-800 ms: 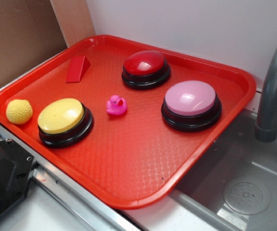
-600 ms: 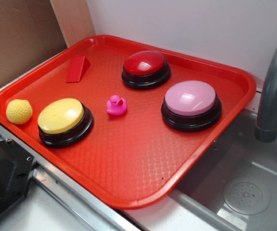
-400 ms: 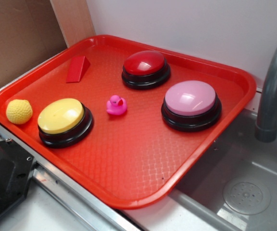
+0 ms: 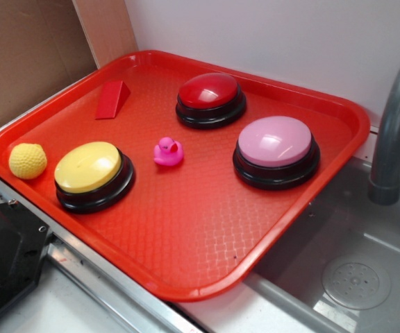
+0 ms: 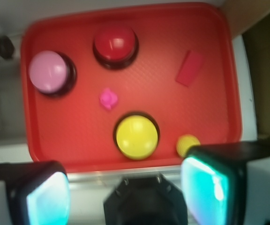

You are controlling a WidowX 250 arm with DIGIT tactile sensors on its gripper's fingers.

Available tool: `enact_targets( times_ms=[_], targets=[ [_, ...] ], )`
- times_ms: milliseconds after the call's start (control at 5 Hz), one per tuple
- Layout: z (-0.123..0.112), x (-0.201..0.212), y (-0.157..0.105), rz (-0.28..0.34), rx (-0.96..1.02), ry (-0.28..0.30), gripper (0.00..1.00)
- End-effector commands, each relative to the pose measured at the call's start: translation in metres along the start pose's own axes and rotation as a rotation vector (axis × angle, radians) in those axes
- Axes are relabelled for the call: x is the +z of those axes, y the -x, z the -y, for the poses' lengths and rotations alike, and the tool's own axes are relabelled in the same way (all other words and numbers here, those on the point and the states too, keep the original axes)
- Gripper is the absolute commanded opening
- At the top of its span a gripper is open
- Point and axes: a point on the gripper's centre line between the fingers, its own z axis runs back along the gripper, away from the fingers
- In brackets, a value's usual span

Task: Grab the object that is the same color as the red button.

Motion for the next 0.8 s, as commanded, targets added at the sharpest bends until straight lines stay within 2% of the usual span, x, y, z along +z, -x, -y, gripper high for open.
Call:
enact_targets(
  times_ms=[0,200,400,600],
  targets=[
    [-0.067,-0.029,-0.079,-0.003,0.241,-0.058,1.0],
    [-0.092,-0.071,-0.097,-0.061,0.367,-0.113,1.0],
    [-0.106,-0.101,-0.101,-0.105,0.414,-0.168,1.0],
    [-0.119,-0.123,-0.103,-0.118,0.41,-0.177,1.0]
  ],
)
